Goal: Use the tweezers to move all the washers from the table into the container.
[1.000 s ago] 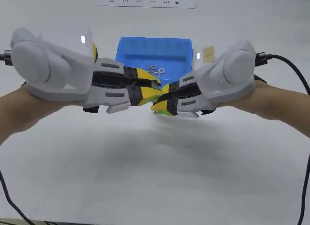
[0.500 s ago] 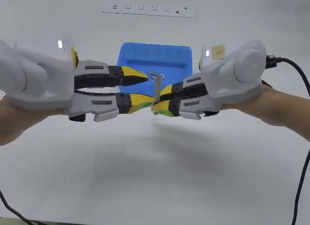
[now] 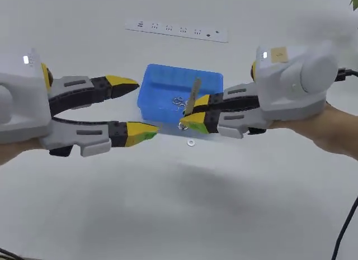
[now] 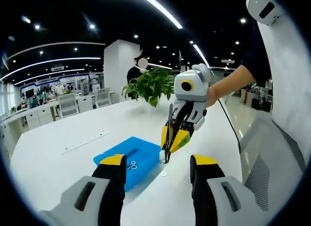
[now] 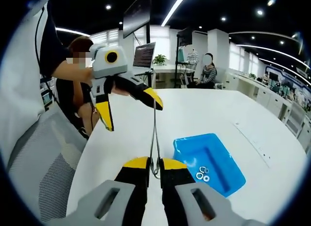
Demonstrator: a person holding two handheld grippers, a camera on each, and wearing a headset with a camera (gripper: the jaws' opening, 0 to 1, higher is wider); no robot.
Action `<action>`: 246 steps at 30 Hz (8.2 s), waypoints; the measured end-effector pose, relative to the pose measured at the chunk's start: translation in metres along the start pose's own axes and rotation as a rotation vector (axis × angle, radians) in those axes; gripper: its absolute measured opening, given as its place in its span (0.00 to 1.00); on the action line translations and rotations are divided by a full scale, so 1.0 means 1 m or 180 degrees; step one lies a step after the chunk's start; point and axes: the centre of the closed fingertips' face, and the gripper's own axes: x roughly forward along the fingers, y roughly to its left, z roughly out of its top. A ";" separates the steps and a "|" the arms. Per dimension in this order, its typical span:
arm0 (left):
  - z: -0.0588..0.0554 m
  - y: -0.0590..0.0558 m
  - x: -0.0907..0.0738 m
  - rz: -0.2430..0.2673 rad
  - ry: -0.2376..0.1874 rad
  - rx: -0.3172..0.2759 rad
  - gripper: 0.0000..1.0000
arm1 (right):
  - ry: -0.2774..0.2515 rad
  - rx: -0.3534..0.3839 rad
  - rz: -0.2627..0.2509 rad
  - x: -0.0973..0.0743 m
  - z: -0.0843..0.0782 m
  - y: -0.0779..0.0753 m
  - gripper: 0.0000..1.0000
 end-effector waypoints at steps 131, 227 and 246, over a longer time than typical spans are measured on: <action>0.034 0.021 0.098 -0.0817 0.0287 0.0624 0.05 | 0.0454 -0.0463 -0.0183 0.018 -0.030 -0.067 0.12; -0.023 -0.023 0.079 -0.0847 0.0476 0.0664 0.05 | 0.0107 0.0688 -0.0732 -0.017 -0.085 0.017 0.82; -0.022 -0.024 0.087 -0.0857 0.0632 0.0642 0.05 | 0.0339 0.0080 -0.0117 0.022 -0.072 -0.005 0.26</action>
